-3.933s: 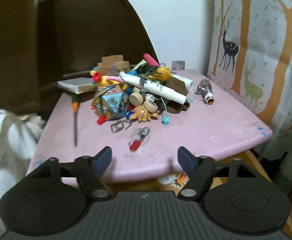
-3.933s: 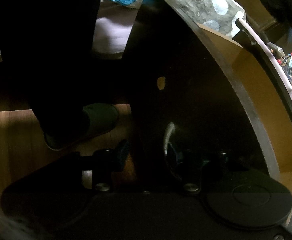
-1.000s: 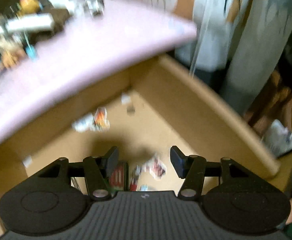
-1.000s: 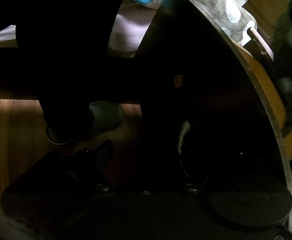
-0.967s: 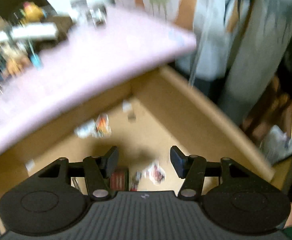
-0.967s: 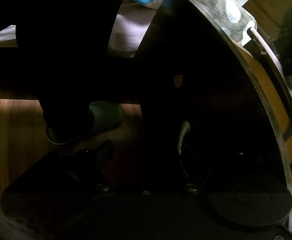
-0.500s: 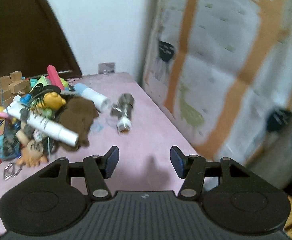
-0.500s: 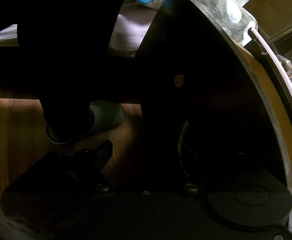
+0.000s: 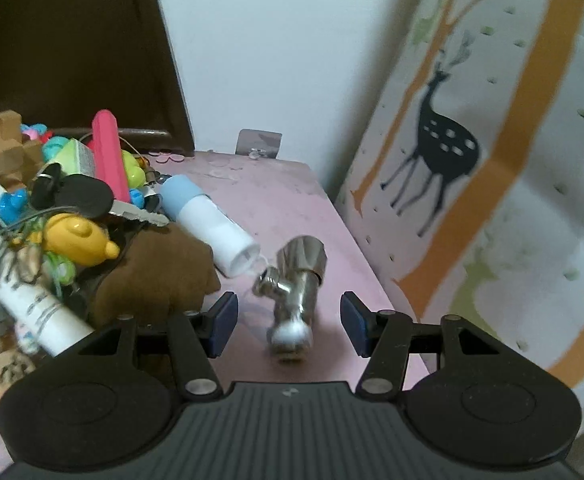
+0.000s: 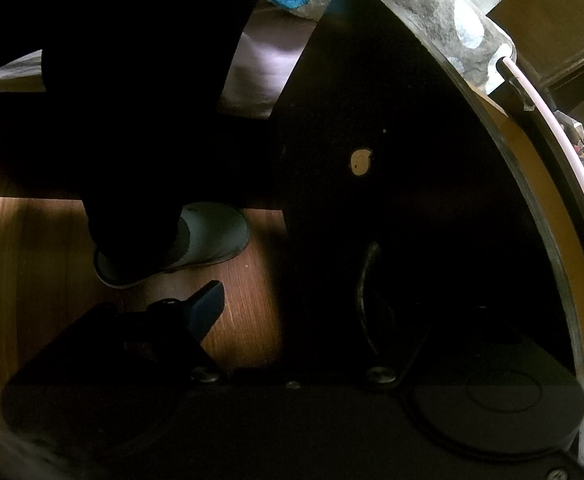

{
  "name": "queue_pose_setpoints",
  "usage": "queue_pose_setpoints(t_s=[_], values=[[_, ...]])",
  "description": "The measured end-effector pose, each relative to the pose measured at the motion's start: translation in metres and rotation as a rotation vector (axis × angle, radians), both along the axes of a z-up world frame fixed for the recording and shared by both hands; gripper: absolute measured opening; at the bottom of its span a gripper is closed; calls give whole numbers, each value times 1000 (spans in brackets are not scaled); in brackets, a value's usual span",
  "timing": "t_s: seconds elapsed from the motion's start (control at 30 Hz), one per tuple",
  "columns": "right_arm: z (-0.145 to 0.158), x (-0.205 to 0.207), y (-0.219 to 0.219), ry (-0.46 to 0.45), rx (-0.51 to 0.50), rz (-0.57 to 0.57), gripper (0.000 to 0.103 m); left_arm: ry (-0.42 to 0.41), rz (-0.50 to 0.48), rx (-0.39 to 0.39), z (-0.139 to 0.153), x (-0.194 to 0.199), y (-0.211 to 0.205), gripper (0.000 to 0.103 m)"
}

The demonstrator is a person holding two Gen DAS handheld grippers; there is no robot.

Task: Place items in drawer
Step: 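Grasp the silver metal valve on the pink top with the left tool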

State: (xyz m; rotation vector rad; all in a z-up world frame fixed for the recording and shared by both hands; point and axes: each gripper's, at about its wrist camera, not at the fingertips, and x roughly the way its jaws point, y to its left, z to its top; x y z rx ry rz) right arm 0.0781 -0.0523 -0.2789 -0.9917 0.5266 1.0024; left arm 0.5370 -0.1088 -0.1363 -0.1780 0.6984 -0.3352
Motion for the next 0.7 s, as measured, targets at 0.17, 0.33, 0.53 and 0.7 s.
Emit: queue_pose_setpoints(t_s=[0.17, 0.33, 0.53, 0.7], values=[[1, 0, 0, 5, 5, 2, 79, 18, 21, -32, -14, 20, 1, 55], [2, 0, -1, 8, 9, 8, 80, -4, -11, 2, -18, 25, -12, 42], [1, -2, -3, 4, 12, 17, 81, -154, -119, 161, -2, 1, -39, 33], [1, -2, -3, 3, 11, 17, 81, -158, -148, 205, -3, -1, -51, 33]])
